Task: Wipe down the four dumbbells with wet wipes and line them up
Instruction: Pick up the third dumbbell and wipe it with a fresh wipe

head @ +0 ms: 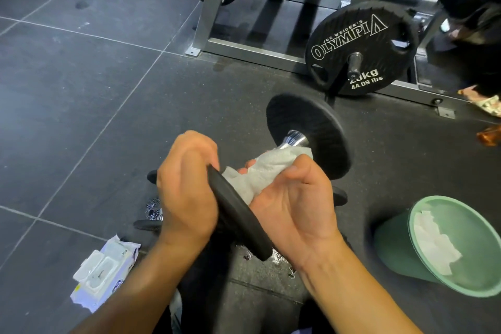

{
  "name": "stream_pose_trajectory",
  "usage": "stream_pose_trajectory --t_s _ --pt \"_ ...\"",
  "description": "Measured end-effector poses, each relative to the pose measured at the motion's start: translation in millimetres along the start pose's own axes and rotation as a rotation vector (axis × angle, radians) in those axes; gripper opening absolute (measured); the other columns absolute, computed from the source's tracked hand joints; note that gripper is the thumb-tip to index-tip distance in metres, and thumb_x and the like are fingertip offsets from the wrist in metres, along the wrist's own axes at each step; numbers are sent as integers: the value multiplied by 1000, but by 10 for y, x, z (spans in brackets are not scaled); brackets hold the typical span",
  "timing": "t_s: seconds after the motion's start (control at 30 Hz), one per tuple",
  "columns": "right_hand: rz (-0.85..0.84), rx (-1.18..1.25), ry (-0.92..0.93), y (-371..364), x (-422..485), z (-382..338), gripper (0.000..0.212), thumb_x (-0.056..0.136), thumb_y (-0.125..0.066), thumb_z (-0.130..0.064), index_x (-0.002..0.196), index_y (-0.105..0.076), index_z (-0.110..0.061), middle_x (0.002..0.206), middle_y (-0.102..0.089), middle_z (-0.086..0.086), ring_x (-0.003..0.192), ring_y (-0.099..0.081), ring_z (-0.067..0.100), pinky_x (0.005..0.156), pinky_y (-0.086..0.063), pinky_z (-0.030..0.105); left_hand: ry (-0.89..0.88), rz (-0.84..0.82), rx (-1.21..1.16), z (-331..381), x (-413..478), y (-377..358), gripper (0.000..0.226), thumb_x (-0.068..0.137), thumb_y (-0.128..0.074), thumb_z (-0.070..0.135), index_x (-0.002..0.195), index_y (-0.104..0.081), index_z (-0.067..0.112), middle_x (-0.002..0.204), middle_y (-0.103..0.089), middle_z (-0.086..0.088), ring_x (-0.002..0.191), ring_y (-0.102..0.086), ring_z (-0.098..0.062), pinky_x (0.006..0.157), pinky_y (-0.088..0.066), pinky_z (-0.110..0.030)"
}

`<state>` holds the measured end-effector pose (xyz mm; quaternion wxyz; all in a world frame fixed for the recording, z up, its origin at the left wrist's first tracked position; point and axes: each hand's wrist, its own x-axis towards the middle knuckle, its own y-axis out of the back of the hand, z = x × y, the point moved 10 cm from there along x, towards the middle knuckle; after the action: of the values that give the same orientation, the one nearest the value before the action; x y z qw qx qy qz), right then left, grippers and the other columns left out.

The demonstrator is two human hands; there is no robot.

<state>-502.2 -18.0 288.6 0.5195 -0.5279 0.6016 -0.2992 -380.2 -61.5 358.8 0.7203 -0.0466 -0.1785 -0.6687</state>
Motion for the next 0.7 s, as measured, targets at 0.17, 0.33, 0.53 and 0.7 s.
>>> stream_pose_trajectory --t_s 0.17,0.33,0.53,0.7 --pt "-117 43 -5 -139 -14 -81 32 63 -66 -13 92 -53 -15 95 -43 10 92 -44 27 104 -37 45 983 114 -773 -700 -321 -369 48 89 -38 10 43 -45 17 46 -44 -1 40 -45 -15 49 -46 -26" --pt "-149 53 15 -202 -7 -154 41 60 -68 -10 97 -51 -18 98 -45 11 93 -46 28 102 -37 44 1311 -124 -995 -697 -902 -823 21 75 -63 26 60 -74 15 64 -72 0 54 -71 -17 59 -57 -21" --pt "-111 46 66 -117 10 -324 36 61 -68 -8 91 -52 -18 93 -44 7 93 -47 25 109 -35 44 1211 -111 -550 -1130 -979 -666 34 107 -46 29 90 -73 17 82 -77 -5 68 -72 -21 58 -59 -34" --pt "-72 20 143 -70 6 -456 26 64 -63 -5 84 -52 -18 89 -45 5 86 -53 24 89 -51 43 143 -104 -280 -203 -82 -175 36 97 -45 37 127 -59 23 134 -64 4 129 -60 -13 105 -49 -41"
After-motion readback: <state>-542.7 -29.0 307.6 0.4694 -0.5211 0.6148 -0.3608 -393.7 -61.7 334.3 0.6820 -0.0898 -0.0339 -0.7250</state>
